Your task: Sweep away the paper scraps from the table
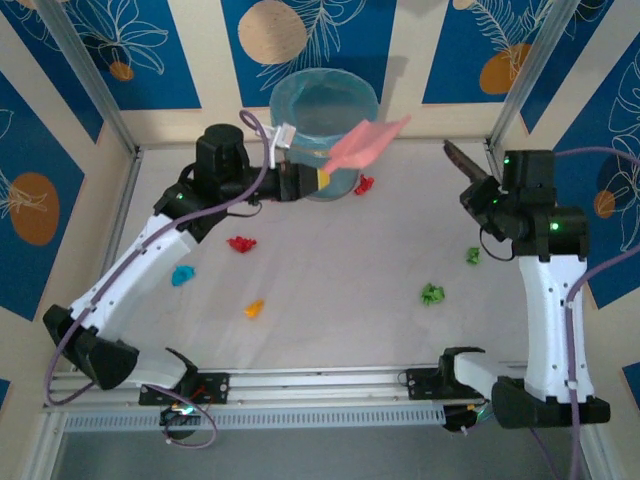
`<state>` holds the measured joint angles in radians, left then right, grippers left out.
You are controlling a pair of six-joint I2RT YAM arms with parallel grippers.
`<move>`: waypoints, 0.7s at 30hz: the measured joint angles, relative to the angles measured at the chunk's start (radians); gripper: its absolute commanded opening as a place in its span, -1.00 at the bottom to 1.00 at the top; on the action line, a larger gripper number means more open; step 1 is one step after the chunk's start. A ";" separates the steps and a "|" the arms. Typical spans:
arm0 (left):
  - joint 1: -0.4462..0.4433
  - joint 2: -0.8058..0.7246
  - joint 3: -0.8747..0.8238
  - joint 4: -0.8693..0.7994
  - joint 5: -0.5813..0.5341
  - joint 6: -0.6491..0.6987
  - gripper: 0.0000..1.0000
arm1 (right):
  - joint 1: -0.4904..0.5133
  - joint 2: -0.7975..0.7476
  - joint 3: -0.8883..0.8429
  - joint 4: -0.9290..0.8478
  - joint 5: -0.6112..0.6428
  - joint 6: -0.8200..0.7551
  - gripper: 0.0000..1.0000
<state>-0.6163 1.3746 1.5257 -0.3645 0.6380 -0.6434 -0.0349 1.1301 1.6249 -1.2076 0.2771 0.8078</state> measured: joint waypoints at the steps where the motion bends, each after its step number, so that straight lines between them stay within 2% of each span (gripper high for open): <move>1: -0.018 -0.014 -0.010 -0.043 -0.016 0.040 -1.00 | -0.042 0.023 0.018 -0.010 -0.018 -0.009 -1.00; 5: -0.094 -0.030 -0.046 -0.212 -0.083 0.183 -1.00 | -0.178 0.140 0.062 -0.036 -0.087 -0.029 -1.00; 9: -0.169 -0.008 -0.100 -0.359 -0.175 0.297 -1.00 | -0.240 0.223 0.063 -0.065 -0.093 -0.030 -1.00; 16: -0.226 0.084 -0.191 -0.487 -0.309 0.408 -1.00 | -0.296 0.204 -0.023 -0.081 -0.075 -0.013 -1.00; 21: -0.259 0.192 -0.190 -0.490 -0.396 0.437 -1.00 | -0.335 0.178 -0.148 -0.078 -0.081 -0.006 -1.00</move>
<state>-0.8757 1.5665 1.3354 -0.8543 0.2424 -0.2066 -0.3702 1.3079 1.4773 -1.2858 0.1963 0.8021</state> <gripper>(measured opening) 0.212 0.325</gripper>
